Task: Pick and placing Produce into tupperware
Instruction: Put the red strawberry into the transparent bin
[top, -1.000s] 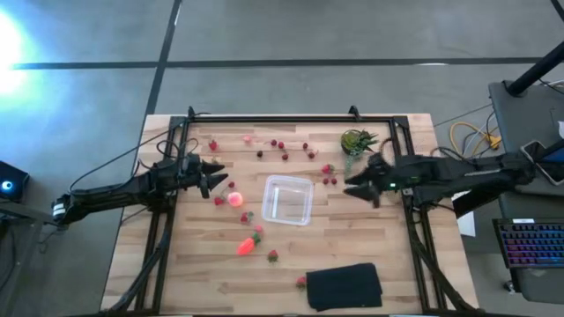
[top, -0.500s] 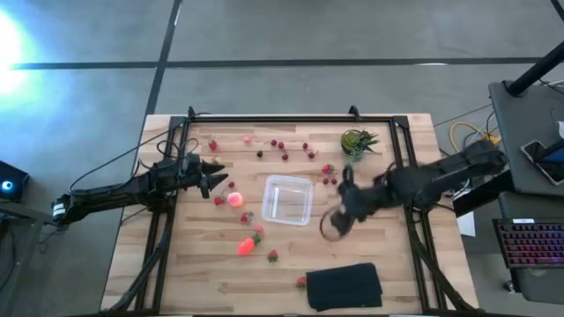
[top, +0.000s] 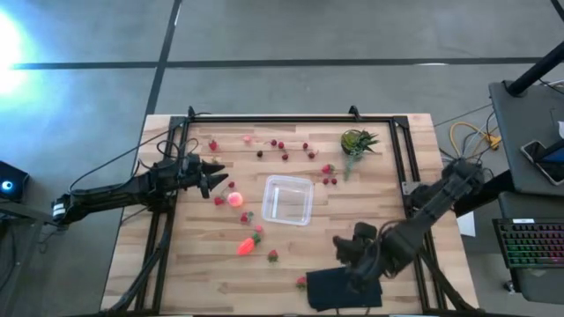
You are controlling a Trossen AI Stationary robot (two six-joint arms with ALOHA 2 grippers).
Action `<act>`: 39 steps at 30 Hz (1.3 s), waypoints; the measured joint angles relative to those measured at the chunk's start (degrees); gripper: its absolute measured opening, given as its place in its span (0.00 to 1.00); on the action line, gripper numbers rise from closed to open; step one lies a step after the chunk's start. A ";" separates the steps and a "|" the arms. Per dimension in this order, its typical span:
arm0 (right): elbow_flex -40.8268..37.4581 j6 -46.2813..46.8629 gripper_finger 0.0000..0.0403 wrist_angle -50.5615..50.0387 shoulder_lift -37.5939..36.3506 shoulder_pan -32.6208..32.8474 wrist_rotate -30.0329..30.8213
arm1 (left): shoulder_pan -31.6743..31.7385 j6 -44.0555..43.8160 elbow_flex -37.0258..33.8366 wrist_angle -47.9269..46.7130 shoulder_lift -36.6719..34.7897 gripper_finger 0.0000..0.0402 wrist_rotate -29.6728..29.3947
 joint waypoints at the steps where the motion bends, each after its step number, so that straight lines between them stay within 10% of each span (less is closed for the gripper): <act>1: 0.40 -1.76 0.61 -0.87 0.72 0.90 0.70 | 0.00 -0.02 0.00 -0.04 0.03 0.56 0.00; 10: -0.14 -25.50 0.61 2.64 2.96 6.28 10.49 | -0.03 0.00 0.00 -0.05 0.03 0.56 0.00; 18: -2.08 -47.98 0.61 15.13 5.42 7.01 7.11 | -0.02 0.00 -0.02 -0.01 -0.01 0.56 -0.02; 39: 9.58 -52.51 0.61 27.07 23.56 -4.81 -0.07 | 0.00 0.00 -0.04 -0.04 -0.06 0.56 0.00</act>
